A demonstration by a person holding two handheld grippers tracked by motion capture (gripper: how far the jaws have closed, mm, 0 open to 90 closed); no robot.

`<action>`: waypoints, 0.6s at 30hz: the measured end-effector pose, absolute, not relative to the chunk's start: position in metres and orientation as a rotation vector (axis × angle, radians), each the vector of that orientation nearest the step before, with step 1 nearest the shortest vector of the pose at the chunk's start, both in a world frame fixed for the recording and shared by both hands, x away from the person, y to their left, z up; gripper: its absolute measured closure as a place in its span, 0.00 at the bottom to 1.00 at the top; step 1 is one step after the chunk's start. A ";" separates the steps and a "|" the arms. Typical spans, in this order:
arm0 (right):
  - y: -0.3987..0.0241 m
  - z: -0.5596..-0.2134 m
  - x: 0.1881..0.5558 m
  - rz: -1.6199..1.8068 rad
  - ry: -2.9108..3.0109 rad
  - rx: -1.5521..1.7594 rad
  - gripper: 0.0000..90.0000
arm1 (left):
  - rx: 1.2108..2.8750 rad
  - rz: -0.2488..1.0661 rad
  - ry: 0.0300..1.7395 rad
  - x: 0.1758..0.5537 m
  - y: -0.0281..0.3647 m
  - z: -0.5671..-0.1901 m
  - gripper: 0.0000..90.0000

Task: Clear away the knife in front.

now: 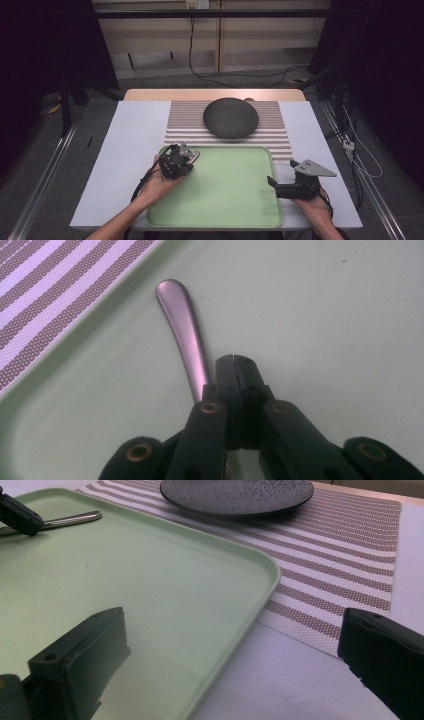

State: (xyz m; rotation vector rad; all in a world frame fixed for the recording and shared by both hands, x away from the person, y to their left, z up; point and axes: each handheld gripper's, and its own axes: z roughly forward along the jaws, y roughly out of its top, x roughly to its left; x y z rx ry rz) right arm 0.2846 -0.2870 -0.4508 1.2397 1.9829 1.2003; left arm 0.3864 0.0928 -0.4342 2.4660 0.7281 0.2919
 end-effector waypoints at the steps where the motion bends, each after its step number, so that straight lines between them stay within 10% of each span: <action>1: -0.287 -0.451 0.285 1.200 1.983 1.240 0.00 | 2.463 0.293 0.734 0.387 0.094 -0.434 1.00; 18: -0.287 -0.451 0.285 1.199 1.984 1.241 0.00 | 2.450 0.286 0.785 0.393 0.105 -0.434 1.00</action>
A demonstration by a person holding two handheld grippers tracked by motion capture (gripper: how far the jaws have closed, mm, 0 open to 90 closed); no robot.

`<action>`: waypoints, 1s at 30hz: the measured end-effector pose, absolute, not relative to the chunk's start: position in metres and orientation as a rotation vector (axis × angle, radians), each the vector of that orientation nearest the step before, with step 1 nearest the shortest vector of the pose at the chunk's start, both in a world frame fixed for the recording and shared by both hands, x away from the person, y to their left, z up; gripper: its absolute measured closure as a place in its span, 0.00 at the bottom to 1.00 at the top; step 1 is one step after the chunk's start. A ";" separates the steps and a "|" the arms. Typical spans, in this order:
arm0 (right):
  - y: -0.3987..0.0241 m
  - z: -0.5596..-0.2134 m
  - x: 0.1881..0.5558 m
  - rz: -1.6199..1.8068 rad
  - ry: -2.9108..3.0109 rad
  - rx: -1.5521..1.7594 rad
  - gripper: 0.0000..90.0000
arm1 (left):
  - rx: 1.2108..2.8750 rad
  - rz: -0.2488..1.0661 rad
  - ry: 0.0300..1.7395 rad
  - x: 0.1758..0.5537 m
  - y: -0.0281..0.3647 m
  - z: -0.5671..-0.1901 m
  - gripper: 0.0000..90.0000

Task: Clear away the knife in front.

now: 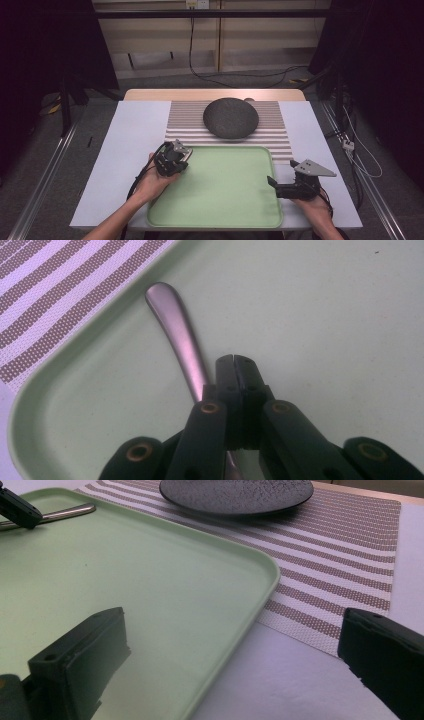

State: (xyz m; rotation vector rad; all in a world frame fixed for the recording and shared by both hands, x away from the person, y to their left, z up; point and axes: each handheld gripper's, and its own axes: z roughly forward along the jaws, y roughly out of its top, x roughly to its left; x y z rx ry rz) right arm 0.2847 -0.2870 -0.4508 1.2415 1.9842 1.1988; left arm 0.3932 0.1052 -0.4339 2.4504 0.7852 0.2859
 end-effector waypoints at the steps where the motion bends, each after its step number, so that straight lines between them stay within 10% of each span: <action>1: -0.287 -0.451 0.285 1.199 1.984 1.241 0.00 | 2.454 0.287 0.787 0.393 0.106 -0.434 1.00; 30: -0.287 -0.451 0.285 1.197 1.986 1.242 0.00 | 2.485 0.286 0.843 0.393 0.129 -0.431 1.00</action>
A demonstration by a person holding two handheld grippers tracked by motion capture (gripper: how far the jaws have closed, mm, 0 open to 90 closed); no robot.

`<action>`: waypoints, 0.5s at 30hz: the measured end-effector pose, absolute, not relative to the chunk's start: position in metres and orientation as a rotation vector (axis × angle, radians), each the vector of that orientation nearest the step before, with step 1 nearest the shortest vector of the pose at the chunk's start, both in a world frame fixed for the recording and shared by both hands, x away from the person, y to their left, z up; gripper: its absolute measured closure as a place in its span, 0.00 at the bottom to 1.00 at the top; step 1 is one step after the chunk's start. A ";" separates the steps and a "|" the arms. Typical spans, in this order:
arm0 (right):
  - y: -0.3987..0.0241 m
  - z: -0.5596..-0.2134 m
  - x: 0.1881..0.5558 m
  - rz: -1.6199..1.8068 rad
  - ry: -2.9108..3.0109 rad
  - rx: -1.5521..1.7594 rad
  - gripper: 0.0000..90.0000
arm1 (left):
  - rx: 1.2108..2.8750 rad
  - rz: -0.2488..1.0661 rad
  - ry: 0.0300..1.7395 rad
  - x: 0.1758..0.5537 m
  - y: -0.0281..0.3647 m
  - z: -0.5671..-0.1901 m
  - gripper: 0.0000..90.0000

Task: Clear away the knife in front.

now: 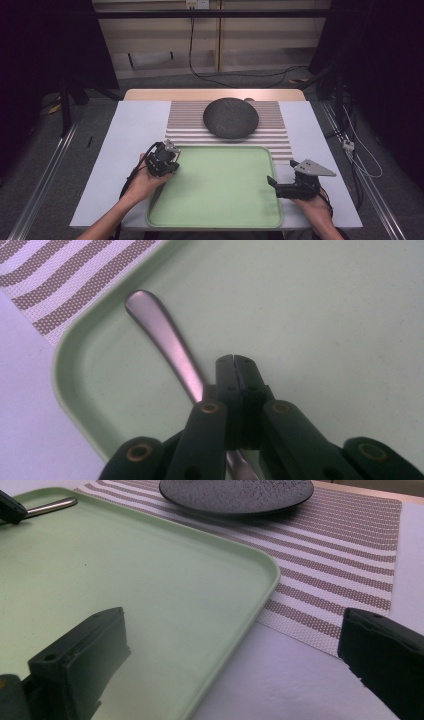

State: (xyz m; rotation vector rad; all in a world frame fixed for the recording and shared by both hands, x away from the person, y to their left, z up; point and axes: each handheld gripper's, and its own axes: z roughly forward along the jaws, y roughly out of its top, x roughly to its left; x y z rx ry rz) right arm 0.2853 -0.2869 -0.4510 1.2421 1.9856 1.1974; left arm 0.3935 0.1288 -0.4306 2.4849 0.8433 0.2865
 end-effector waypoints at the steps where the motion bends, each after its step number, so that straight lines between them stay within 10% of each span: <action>1: -0.287 -0.451 0.285 1.199 1.985 1.241 0.00 | 2.490 0.289 0.841 0.394 0.130 -0.430 1.00; 15: -0.286 -0.451 0.286 1.196 1.984 1.249 0.00 | 2.480 0.309 0.883 0.390 0.151 -0.430 1.00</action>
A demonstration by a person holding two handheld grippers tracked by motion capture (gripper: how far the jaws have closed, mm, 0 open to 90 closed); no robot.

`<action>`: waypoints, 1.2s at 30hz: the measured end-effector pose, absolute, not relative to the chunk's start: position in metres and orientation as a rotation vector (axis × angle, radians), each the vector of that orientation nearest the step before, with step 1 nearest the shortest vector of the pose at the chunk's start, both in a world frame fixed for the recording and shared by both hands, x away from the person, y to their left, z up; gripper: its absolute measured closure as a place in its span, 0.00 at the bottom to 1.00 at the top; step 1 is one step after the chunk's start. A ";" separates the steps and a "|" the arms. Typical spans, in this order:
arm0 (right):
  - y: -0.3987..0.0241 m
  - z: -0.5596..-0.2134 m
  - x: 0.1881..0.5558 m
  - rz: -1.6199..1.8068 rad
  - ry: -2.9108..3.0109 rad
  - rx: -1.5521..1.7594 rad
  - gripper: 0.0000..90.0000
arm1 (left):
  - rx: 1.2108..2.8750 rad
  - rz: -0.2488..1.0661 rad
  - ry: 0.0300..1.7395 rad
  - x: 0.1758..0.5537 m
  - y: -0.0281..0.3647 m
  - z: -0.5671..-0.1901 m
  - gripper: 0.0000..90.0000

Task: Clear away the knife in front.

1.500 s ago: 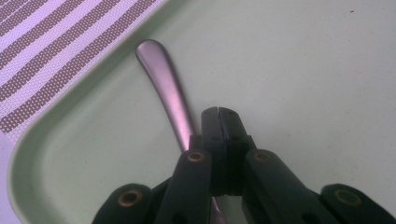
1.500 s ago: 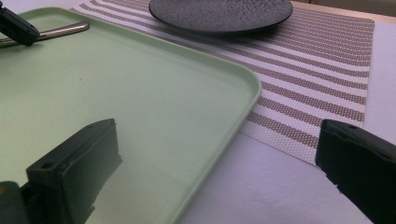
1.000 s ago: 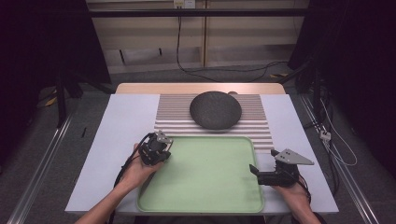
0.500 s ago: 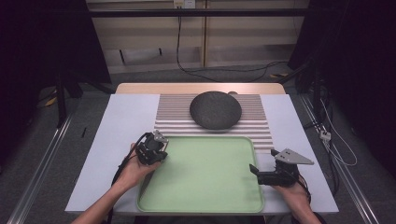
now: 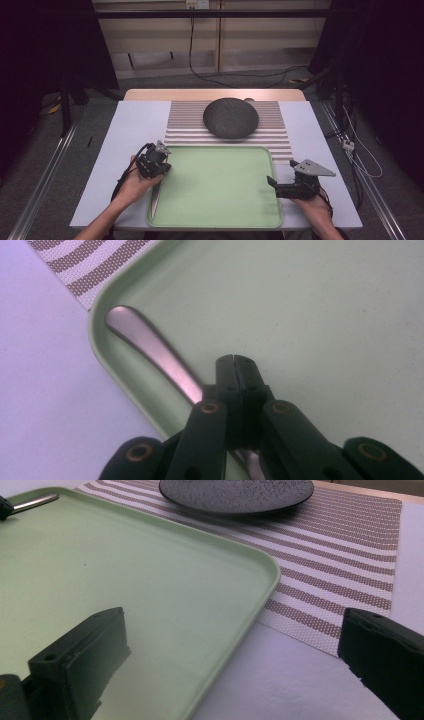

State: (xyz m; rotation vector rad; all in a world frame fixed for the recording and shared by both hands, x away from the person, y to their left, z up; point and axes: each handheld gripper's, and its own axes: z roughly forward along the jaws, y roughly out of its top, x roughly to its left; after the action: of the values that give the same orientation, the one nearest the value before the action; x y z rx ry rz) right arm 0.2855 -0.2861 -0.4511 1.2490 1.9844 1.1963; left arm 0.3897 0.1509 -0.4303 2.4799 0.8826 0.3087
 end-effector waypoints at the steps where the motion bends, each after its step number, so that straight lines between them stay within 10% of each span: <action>1: -0.286 -0.451 0.286 1.196 1.984 1.250 0.00 | 2.481 0.312 0.880 0.389 0.151 -0.430 1.00; 15: -0.287 -0.451 0.285 1.194 1.983 1.245 0.00 | 2.405 0.310 0.878 0.388 0.154 -0.427 0.93; 26: -0.287 -0.451 0.285 1.196 1.981 1.245 0.00 | 2.206 0.380 0.905 0.383 0.161 -0.412 0.27; 36: -0.287 -0.451 0.285 1.197 1.978 1.249 0.00 | 2.109 0.371 0.909 0.371 0.173 -0.404 0.07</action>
State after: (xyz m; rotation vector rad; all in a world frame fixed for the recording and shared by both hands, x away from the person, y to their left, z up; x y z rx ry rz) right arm 0.2854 -0.2871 -0.4509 1.2487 1.9784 1.1965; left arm 0.3709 0.1733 -0.4038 2.1089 0.9088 0.3711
